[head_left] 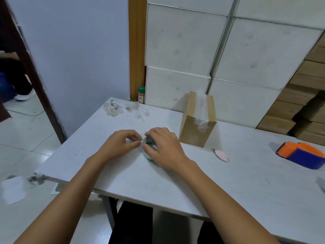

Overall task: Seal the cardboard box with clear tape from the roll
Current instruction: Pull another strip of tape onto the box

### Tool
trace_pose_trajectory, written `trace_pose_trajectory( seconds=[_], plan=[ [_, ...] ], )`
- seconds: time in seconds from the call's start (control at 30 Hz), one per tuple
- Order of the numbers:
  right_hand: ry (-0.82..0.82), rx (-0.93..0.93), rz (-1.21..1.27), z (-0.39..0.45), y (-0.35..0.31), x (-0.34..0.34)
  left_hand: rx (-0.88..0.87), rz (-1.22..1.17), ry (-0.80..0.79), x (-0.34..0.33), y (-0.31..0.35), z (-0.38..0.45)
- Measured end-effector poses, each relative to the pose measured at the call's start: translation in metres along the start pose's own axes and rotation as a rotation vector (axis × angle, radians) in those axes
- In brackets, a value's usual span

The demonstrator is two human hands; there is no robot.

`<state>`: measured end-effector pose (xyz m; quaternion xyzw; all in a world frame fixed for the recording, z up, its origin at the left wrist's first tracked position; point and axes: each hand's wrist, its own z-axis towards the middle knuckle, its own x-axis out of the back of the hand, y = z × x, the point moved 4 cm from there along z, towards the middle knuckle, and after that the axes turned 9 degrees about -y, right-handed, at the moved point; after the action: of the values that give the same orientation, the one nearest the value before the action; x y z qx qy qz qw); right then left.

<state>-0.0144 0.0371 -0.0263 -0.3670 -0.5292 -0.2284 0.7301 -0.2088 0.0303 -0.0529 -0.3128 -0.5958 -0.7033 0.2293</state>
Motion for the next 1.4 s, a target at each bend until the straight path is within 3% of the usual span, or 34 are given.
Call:
trace_pose_trajectory(
  seconds=[0.27, 0.67, 1.2, 1.4],
  plan=[
    [-0.102, -0.079, 0.159, 0.002, 0.000, -0.007, 0.001, -0.007, 0.029, 0.002, 0.007, -0.004],
    [0.040, -0.138, 0.511, -0.033, 0.035, 0.029, -0.128, 0.036, 0.048, 0.009, 0.083, 0.022],
    [0.139, -0.293, 0.869, -0.106, 0.107, 0.045, -0.278, -0.138, -0.046, -0.068, 0.173, 0.051],
    [0.166, -0.299, 0.878, -0.117, 0.113, 0.056, -0.285, -0.196, -0.081, -0.075, 0.183, 0.055]
  ],
)
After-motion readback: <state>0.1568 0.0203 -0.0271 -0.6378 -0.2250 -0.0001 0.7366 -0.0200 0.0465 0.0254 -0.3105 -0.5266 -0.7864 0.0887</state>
